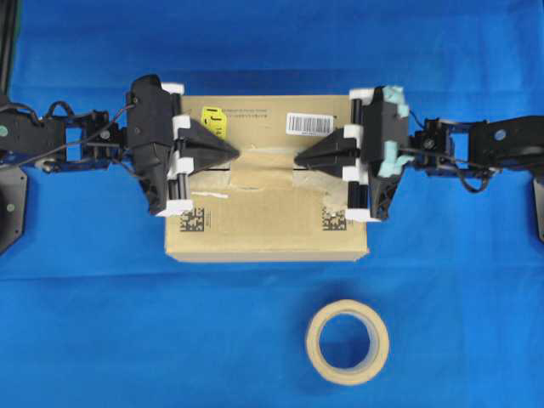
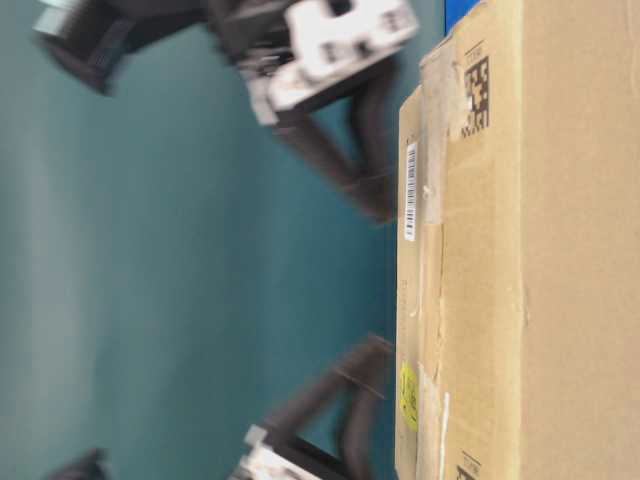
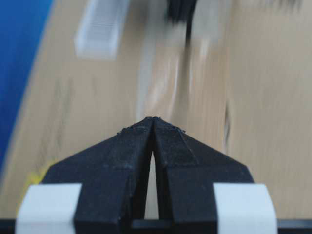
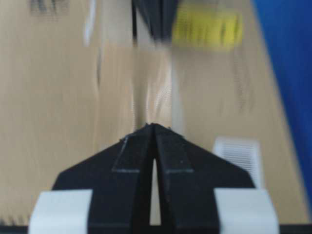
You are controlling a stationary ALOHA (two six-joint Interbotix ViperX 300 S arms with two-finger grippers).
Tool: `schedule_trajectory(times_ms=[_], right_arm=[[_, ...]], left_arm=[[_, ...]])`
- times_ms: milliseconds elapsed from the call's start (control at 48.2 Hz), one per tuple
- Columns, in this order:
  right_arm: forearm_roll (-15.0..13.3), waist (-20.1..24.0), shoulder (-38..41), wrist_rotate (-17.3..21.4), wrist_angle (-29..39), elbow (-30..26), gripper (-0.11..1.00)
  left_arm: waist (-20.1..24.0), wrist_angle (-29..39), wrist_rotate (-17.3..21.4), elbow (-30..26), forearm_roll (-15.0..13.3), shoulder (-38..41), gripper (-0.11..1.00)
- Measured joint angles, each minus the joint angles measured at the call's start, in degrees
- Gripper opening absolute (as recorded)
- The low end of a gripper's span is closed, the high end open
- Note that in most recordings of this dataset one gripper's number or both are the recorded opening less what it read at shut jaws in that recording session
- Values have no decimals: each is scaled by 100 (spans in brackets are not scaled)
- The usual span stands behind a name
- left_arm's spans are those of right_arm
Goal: Apply tape along the seams of the closed cardboard box to seal it securely.
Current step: 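Slide both grippers outward along the seam to flatten the tape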
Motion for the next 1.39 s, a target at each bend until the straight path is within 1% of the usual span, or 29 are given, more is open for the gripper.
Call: schedule_trajectory(times_ms=[104,249,332,457,581,685,851,1100,1308,1391], right_arm=[[-18,9,-44,-97,-9,-202,0],[-26,9,220,-105,0,-501,0],[-18,9,457,-105,26,-677,0],[-18,9,817,-70,70,-896,0],[18,26,1046,-53,79,-993,0],[158,97,1160,-44,79,-1002,0],[466,202,1248,-35,88,-888,0],[1055,378,1230,-35,26,-589,0],[1292,475,1099,-44,0,-360,0],[1397,536,1020,-44,0,-237,0]], left_arm=[[-123,-105,290,-237,9,9,0],[-369,-246,404,-492,18,272,0],[-466,-255,387,-536,18,422,0],[-501,-281,246,-536,18,615,0],[-571,-281,141,-519,18,756,0],[-563,-308,105,-422,9,826,0],[-519,-431,26,-211,-35,853,0],[-413,-545,-396,132,-53,853,0],[-387,-563,-606,316,-53,809,0],[-387,-571,-747,413,-44,738,0]])
